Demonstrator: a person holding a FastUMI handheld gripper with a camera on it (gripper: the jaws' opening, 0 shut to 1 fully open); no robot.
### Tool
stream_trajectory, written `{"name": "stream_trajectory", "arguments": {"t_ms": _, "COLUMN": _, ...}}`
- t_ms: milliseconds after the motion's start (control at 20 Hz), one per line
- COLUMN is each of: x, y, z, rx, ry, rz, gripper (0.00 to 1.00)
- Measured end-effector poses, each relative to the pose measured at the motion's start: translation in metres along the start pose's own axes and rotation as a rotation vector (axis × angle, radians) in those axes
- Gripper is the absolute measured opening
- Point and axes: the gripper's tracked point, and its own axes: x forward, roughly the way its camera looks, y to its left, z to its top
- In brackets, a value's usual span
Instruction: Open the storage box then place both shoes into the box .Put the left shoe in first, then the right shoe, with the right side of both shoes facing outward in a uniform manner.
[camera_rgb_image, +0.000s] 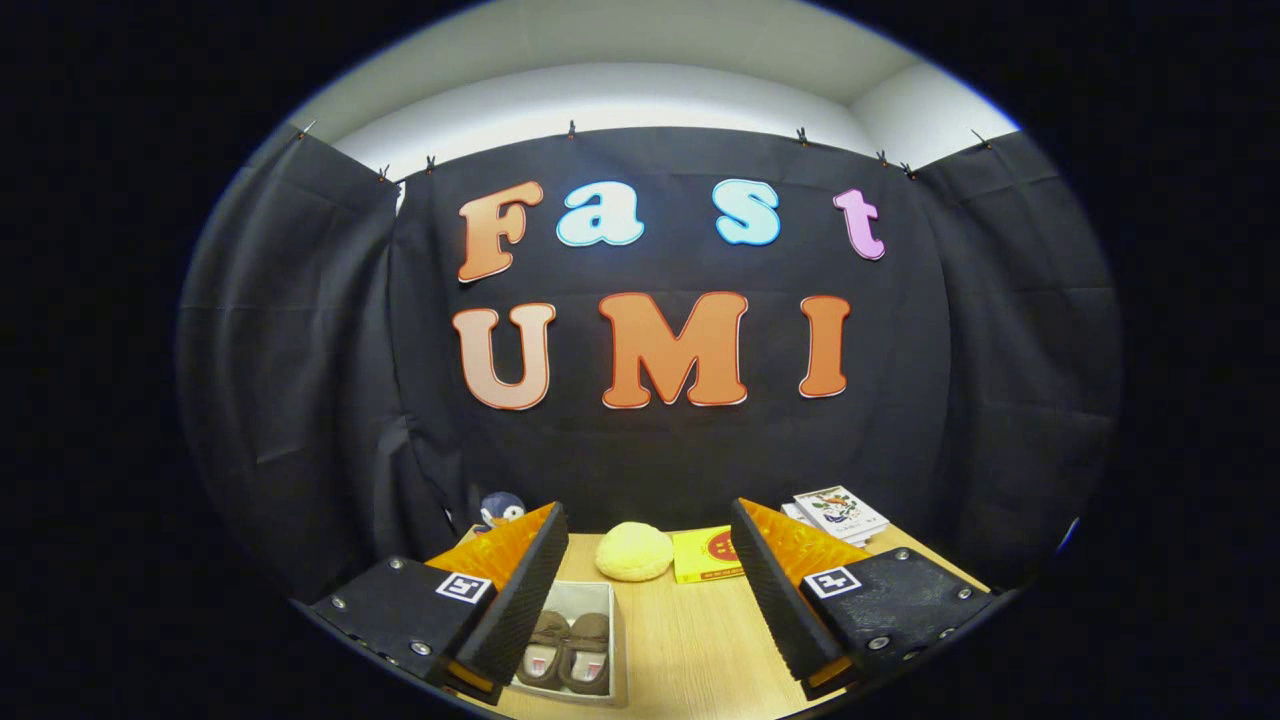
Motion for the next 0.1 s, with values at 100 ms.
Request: {"name": "stream_trajectory", "arguments": {"t_ms": 100, "x": -0.0029, "y": -0.0081, "z": -0.0014, "rx": -0.004, "ry": -0.002, "rz": -0.004, "gripper": 0.98}}
